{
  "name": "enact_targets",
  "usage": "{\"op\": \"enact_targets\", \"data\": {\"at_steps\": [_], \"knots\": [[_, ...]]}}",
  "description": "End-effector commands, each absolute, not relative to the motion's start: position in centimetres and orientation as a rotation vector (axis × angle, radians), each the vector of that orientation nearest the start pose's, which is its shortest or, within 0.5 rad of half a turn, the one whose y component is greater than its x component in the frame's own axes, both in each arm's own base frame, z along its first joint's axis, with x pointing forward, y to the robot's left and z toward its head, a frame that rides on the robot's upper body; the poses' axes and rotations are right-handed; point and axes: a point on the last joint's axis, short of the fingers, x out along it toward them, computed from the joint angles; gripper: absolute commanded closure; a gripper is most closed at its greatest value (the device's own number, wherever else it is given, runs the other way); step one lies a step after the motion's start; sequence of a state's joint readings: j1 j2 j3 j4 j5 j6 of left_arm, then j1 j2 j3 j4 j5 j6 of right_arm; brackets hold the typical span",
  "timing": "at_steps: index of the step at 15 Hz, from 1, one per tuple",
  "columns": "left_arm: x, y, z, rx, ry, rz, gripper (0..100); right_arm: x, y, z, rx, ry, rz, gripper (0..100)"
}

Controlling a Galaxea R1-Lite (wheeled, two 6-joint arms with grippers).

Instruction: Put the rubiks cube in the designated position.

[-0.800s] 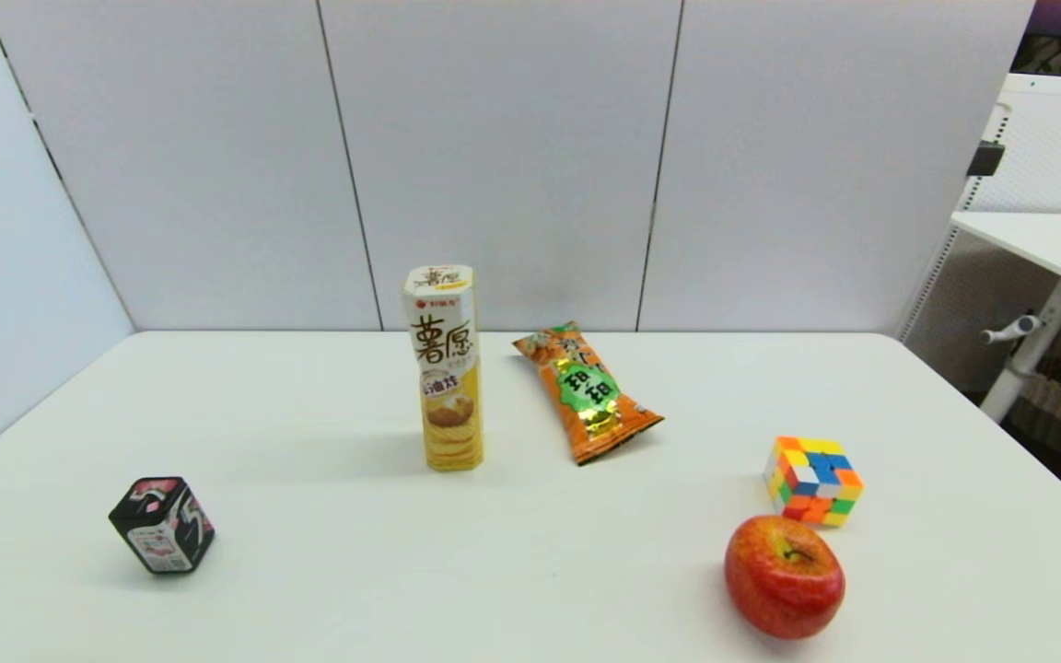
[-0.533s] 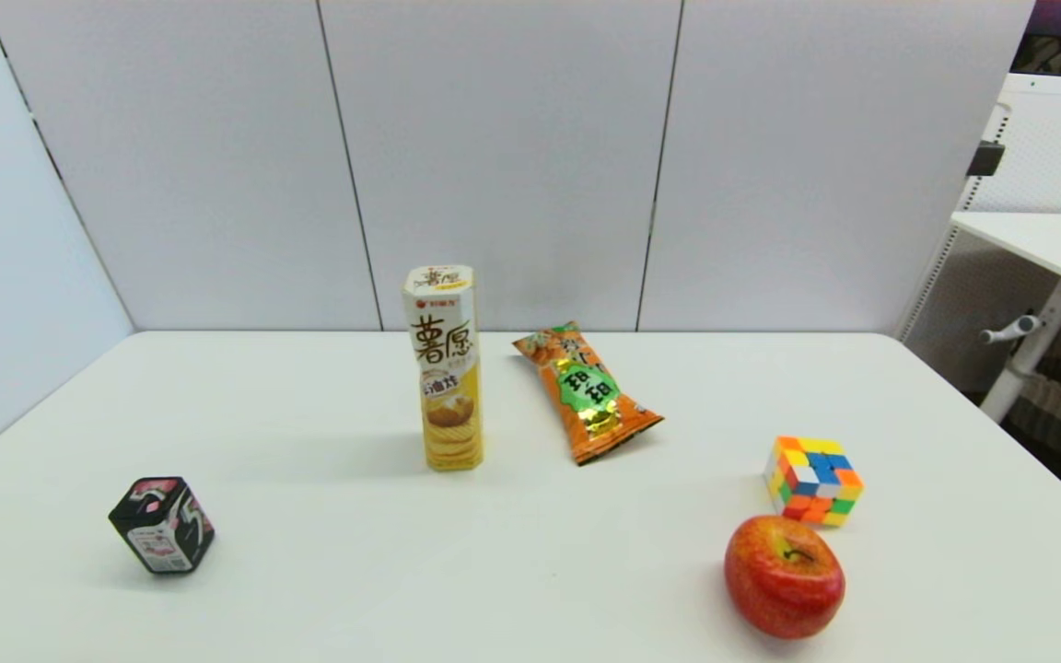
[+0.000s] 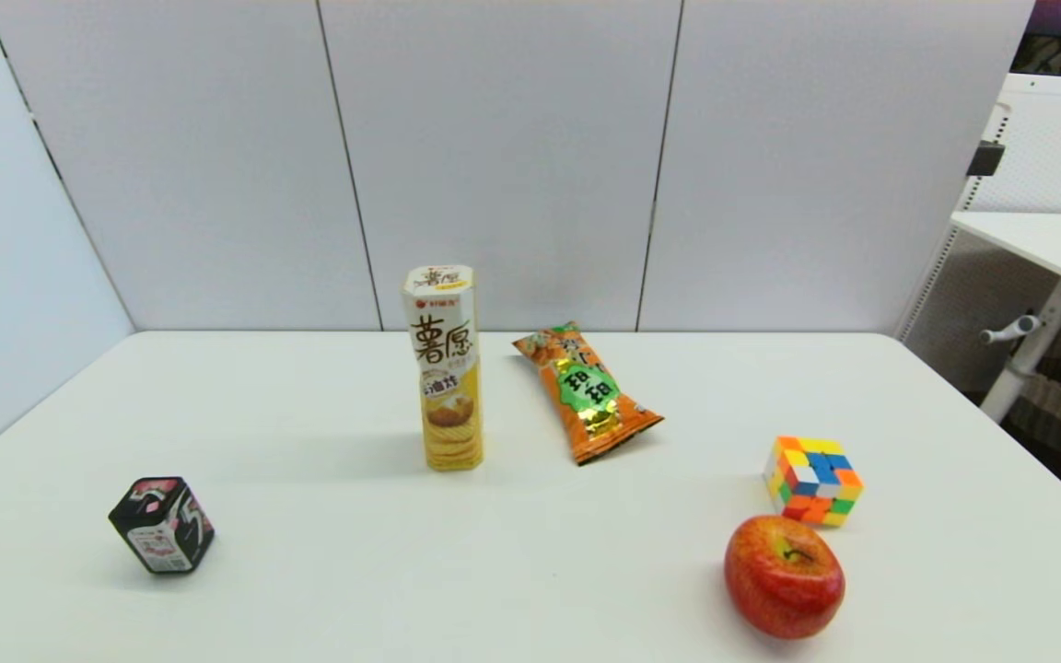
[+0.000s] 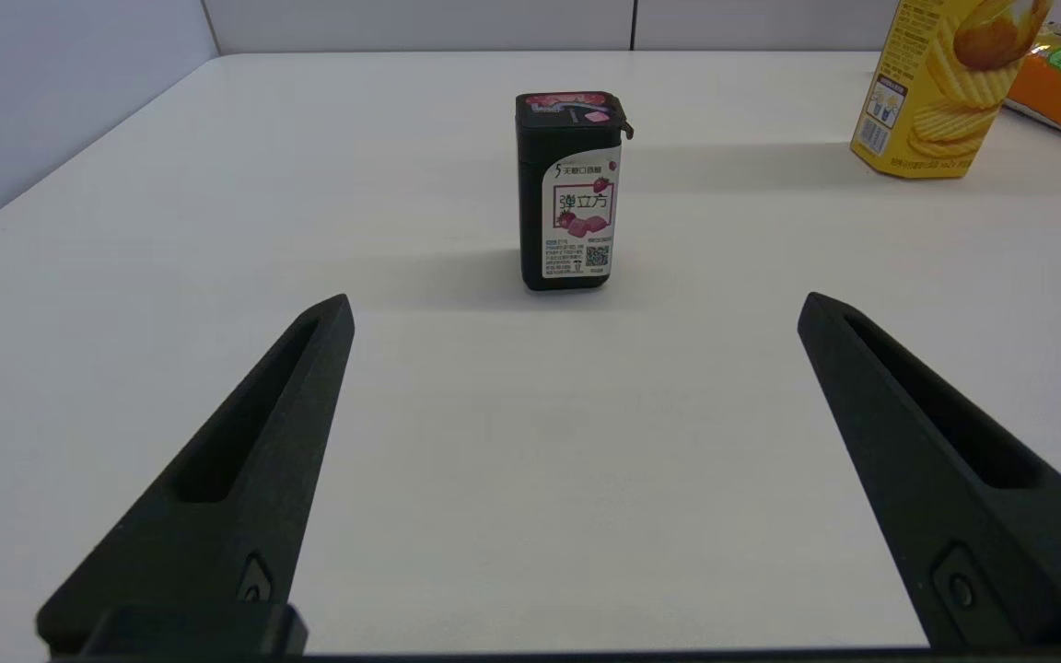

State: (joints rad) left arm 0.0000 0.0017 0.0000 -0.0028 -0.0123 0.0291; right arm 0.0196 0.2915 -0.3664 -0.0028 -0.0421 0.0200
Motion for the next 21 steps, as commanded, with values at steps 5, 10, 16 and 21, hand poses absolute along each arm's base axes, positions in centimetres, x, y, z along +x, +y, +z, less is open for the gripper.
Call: {"op": "enact_targets", "data": {"at_steps": [5,10,16,21], "knots": [[-2.3,0.0,7.6,0.009,-0.002,-0.012,0,10.3,1.6,38.3,-0.003,0.209,0.203,0],[-2.3,0.0,7.6,0.008,-0.002,-0.012,0,18.0,5.2,36.1,-0.031,0.488,0.342,0],[-2.3,0.0,7.6,0.008,-0.002,-0.012,0,22.2,9.9,29.7,0.008,0.925,0.253,0],[-2.3,0.0,7.6,0.008,0.0,-0.012,0,25.6,10.1,24.7,-0.002,1.099,0.036,0]]}}
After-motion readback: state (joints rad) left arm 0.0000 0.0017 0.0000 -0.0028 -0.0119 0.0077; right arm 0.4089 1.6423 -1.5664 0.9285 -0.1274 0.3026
